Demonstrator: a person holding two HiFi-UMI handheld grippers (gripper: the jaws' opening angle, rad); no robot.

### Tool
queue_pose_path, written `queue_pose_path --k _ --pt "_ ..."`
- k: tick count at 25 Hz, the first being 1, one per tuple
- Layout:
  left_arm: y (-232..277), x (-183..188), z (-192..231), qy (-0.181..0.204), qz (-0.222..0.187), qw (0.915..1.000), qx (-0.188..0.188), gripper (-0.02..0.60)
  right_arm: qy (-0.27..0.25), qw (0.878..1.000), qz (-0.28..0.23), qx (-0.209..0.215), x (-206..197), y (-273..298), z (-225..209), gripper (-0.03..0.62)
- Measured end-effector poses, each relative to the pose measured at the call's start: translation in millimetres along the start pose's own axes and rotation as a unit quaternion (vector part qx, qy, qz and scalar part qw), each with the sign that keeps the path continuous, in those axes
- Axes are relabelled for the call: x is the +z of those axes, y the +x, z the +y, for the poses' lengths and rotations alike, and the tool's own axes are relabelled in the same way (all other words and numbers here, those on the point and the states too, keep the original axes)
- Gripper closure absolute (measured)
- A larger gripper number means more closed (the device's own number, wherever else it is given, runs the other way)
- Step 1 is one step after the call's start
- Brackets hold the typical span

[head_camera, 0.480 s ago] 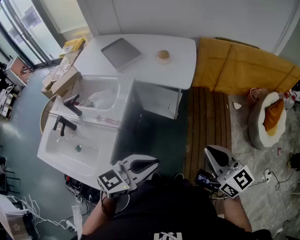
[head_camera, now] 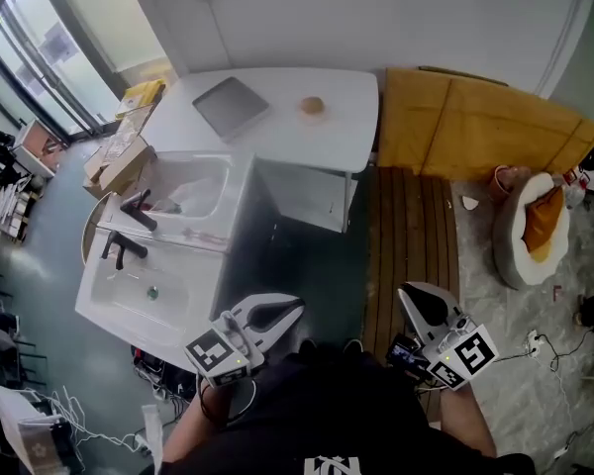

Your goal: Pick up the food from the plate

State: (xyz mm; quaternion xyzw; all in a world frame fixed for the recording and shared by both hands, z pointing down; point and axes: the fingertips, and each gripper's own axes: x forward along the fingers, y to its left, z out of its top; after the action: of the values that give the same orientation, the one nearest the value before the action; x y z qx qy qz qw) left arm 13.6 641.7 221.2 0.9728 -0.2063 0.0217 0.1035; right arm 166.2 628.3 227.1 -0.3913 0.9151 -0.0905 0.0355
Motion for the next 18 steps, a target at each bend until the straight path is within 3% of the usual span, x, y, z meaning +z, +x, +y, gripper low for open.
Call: queue_pose_path --k 4,7,11,15,18 --pt "10.3 -14.6 6.6 0.003 0.025 0.9988 0.042 0.577 -0.016 1.0 -0.006 -0.001 -0.3 -4.6 -9.1 0.589" --pt "26.4 -13.5 2.3 0.001 0.012 0.999 0.042 0.577 -0.025 1.0 -0.008 0.015 -0.6 -4.4 -16.3 0.589" --pt "36.9 -20.4 4.6 0.003 0.031 0.9979 0.056 0.577 -0.029 0.999 -0.004 0.037 -1.4 3.7 -22.4 0.589" --pt "44.0 -13.0 10.5 -0.005 0.012 0.9989 0.045 0.577 -0.029 0.999 0.0 0.039 -1.6 17.2 -29.5 0.589" --pt "45.7 -16.1 27.8 0.001 0.022 0.9987 0.046 0.577 -0.024 0.999 0.002 0.036 -3.1 30.6 -35.0 0.589"
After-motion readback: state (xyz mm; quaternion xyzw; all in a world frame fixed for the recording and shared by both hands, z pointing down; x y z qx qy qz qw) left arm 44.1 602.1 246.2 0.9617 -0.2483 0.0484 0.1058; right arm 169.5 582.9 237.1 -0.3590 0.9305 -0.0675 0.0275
